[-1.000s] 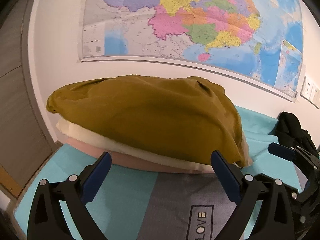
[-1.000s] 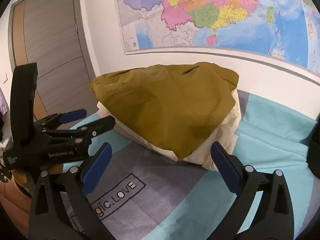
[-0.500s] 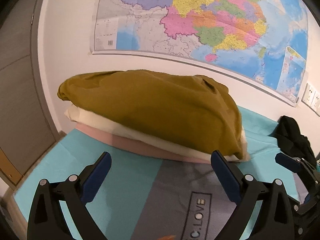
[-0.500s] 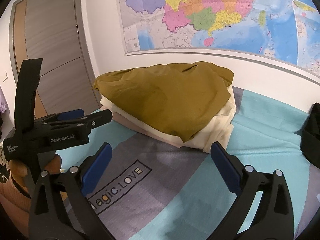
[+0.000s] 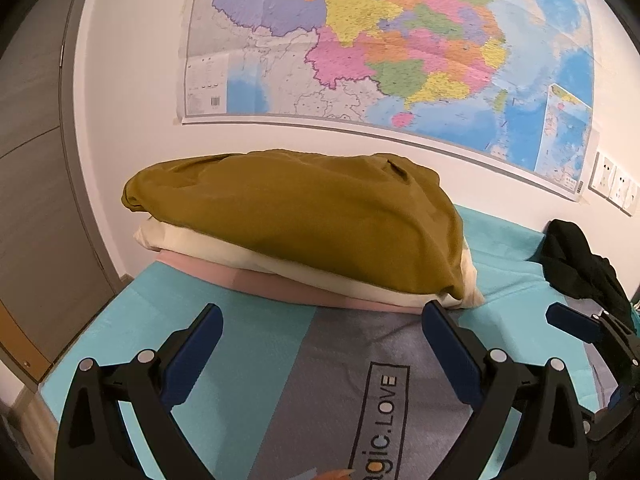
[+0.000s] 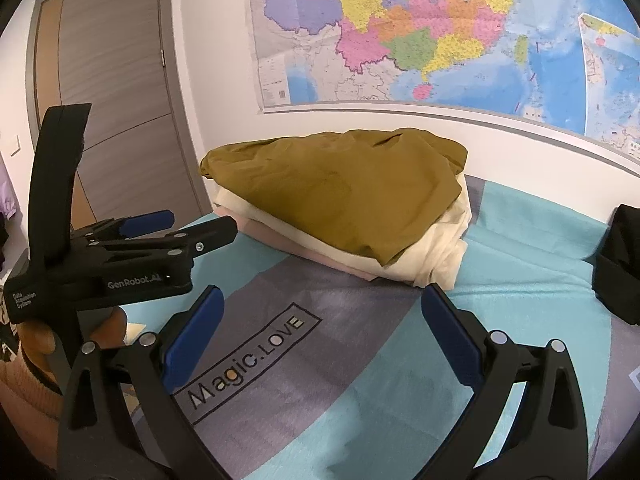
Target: Fold large clothes
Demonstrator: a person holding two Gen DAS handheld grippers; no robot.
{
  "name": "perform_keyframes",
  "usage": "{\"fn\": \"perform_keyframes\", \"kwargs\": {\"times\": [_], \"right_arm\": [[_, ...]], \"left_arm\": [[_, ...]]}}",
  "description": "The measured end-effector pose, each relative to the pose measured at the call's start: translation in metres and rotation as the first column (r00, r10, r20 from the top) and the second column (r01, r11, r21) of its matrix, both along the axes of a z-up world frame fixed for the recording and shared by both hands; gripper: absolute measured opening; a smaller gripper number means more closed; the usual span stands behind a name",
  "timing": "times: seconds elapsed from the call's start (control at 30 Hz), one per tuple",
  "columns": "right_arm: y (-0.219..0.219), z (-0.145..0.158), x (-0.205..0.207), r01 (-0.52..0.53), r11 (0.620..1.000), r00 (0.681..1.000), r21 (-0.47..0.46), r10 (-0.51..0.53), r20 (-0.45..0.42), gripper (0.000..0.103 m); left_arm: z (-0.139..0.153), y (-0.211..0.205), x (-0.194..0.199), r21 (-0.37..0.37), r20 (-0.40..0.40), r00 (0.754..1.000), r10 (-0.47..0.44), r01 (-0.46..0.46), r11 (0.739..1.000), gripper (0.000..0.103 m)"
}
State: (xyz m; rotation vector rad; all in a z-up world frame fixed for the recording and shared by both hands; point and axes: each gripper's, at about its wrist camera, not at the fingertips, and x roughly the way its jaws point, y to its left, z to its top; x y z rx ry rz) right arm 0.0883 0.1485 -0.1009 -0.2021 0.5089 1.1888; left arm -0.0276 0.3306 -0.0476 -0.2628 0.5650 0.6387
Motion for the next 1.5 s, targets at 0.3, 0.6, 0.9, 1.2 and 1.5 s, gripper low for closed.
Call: {"fn": "perform_keyframes", "kwargs": {"times": [0.3,0.6,0.9,1.2,1.5], "right_arm": [[-0.007,0.000,-0.006,0.013,1.000,1.000,0.007,-0.013,0.013,0.097],[-0.015,0.002,-0.009,0.010,1.000,1.000,0.018,-0.010,0.006,0.097],[-0.021,0.002,-0.011,0.016,1.000,1.000,0.022,-0.016,0.002,0.097],[-0.024,0.002,-0.010,0.015,1.000,1.000,0.025,-0.015,-0.010,0.097],[-0.027,0.002,-0.010,0.017,0.999,1.000,0.029,-0.017,-0.013,0.097]], "left_arm": [[0.000,-0.008,-0.006,0.013,0.003,1.000,0.003,-0.003,1.000,0.096],[0.001,-0.017,-0.010,0.025,0.000,1.000,-0.003,0.003,1.000,0.096],[0.001,-0.021,-0.012,0.027,0.000,1.000,-0.007,0.007,1.000,0.096],[0.001,-0.022,-0.013,0.021,-0.004,1.000,-0.002,0.002,1.000,0.096],[0.001,-0.022,-0.016,0.022,0.001,1.000,0.009,-0.009,1.000,0.096]]}}
